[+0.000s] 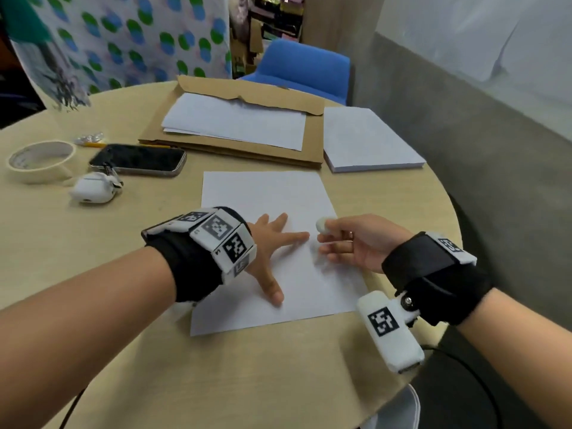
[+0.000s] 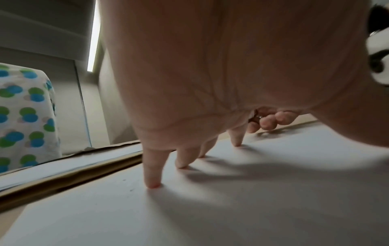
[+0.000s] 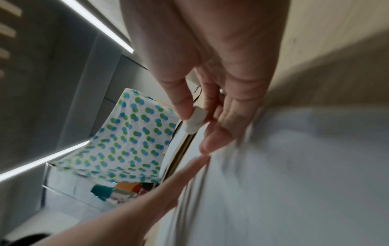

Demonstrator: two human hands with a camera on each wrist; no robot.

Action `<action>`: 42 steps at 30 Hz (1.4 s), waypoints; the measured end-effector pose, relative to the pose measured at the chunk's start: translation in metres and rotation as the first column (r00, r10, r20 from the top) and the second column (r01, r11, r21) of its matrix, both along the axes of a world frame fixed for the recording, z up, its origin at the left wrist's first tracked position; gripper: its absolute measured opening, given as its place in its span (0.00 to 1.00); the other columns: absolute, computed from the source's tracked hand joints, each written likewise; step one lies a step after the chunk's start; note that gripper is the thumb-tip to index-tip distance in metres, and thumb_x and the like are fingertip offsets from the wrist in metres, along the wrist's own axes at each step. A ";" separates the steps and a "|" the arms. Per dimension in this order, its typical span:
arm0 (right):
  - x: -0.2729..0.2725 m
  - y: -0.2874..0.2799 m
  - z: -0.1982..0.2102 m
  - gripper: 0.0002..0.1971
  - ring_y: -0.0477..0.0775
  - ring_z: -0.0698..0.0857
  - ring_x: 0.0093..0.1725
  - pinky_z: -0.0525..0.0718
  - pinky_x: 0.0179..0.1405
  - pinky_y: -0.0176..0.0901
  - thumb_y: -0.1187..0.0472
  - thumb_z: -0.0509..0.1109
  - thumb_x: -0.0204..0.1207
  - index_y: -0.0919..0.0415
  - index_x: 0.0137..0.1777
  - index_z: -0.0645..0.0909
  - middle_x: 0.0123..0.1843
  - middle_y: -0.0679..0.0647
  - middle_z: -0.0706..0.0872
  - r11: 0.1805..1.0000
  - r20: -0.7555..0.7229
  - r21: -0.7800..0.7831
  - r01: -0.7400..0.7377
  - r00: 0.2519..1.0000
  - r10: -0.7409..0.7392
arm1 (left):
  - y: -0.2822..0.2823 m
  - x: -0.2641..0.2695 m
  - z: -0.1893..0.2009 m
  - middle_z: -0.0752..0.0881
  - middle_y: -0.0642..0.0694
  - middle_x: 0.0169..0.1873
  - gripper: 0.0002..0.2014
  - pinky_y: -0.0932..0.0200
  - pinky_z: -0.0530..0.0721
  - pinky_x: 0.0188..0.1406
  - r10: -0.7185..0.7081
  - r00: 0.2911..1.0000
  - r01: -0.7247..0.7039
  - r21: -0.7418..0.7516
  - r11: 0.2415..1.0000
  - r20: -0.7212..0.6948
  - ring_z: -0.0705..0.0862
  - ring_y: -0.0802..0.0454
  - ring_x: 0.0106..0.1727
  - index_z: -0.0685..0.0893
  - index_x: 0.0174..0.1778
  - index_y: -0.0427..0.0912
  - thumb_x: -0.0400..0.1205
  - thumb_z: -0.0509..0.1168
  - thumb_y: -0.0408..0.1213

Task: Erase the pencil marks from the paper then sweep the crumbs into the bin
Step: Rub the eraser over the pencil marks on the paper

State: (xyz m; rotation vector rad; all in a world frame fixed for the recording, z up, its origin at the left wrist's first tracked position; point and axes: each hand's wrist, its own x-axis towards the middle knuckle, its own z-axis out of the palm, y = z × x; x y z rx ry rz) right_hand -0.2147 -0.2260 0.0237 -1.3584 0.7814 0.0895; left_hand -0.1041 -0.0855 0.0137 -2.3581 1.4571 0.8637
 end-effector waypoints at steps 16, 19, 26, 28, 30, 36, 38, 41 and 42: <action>-0.009 0.027 0.010 0.05 0.42 0.75 0.17 0.75 0.22 0.29 0.59 0.75 0.70 0.57 0.36 0.83 0.21 0.48 0.80 0.530 -0.450 -0.541 -0.653 0.757 0.473 | -0.012 -0.004 -0.005 0.27 0.47 0.79 0.63 0.30 0.47 0.77 -0.033 0.998 0.029 0.064 0.998 0.062 0.33 0.34 0.81 0.30 0.76 0.67 0.62 0.76 0.61; -0.006 0.026 0.017 0.06 0.41 0.77 0.17 0.75 0.18 0.28 0.61 0.76 0.69 0.57 0.32 0.83 0.21 0.48 0.81 0.518 -0.481 -0.540 -0.664 0.748 0.457 | -0.014 -0.007 -0.002 0.26 0.47 0.79 0.64 0.30 0.47 0.76 -0.046 0.996 0.039 0.093 0.995 0.082 0.34 0.34 0.81 0.28 0.76 0.67 0.62 0.76 0.61; 0.000 0.037 0.014 0.05 0.43 0.77 0.17 0.74 0.17 0.29 0.62 0.75 0.68 0.63 0.35 0.83 0.23 0.52 0.82 0.490 -0.446 -0.620 -0.613 0.789 0.422 | -0.013 -0.011 -0.003 0.27 0.45 0.79 0.60 0.31 0.47 0.77 -0.037 0.994 0.031 0.068 0.997 0.099 0.34 0.33 0.81 0.29 0.77 0.65 0.65 0.71 0.65; -0.006 0.053 0.012 0.09 0.44 0.77 0.18 0.73 0.16 0.28 0.62 0.76 0.68 0.60 0.29 0.80 0.20 0.50 0.80 0.461 -0.445 -0.587 -0.665 0.741 0.502 | -0.013 -0.010 -0.006 0.26 0.45 0.79 0.63 0.31 0.45 0.77 -0.041 0.994 0.033 0.074 0.997 0.098 0.33 0.33 0.80 0.28 0.77 0.63 0.63 0.73 0.65; -0.009 0.053 0.013 0.13 0.40 0.74 0.14 0.72 0.15 0.28 0.61 0.76 0.68 0.57 0.26 0.77 0.13 0.46 0.77 0.441 -0.463 -0.592 -0.674 0.733 0.498 | -0.013 -0.008 -0.008 0.25 0.46 0.78 0.65 0.31 0.45 0.76 -0.047 0.995 0.039 0.085 0.996 0.093 0.32 0.33 0.80 0.27 0.76 0.64 0.61 0.74 0.66; -0.006 0.030 0.017 0.08 0.44 0.77 0.23 0.72 0.18 0.30 0.63 0.75 0.65 0.61 0.27 0.81 0.23 0.50 0.80 0.409 -0.454 -0.718 -0.563 0.824 0.338 | -0.013 -0.009 -0.006 0.26 0.45 0.79 0.64 0.29 0.47 0.76 -0.058 0.993 0.050 0.075 0.996 0.101 0.35 0.32 0.81 0.26 0.75 0.66 0.61 0.73 0.66; -0.009 0.046 0.011 0.13 0.40 0.76 0.19 0.69 0.18 0.27 0.63 0.76 0.64 0.59 0.22 0.77 0.18 0.45 0.78 0.390 -0.435 -0.700 -0.599 0.790 0.432 | -0.012 -0.008 -0.008 0.25 0.45 0.78 0.65 0.29 0.45 0.76 -0.057 0.994 0.051 0.070 0.996 0.098 0.33 0.32 0.80 0.26 0.75 0.65 0.60 0.74 0.66; -0.013 0.060 0.006 0.21 0.36 0.73 0.14 0.64 0.15 0.24 0.62 0.76 0.65 0.54 0.17 0.68 0.09 0.41 0.72 0.394 -0.434 -0.672 -0.627 0.764 0.477 | -0.012 -0.007 -0.010 0.24 0.45 0.78 0.66 0.29 0.43 0.75 -0.064 0.993 0.058 0.072 0.996 0.094 0.32 0.32 0.80 0.25 0.75 0.65 0.59 0.73 0.68; -0.013 0.055 0.007 0.21 0.38 0.74 0.14 0.64 0.15 0.25 0.63 0.76 0.65 0.53 0.18 0.68 0.09 0.43 0.72 0.386 -0.453 -0.678 -0.625 0.769 0.451 | -0.012 -0.007 -0.009 0.24 0.45 0.78 0.66 0.29 0.44 0.76 -0.062 0.993 0.055 0.079 0.995 0.096 0.32 0.32 0.80 0.25 0.75 0.65 0.59 0.73 0.68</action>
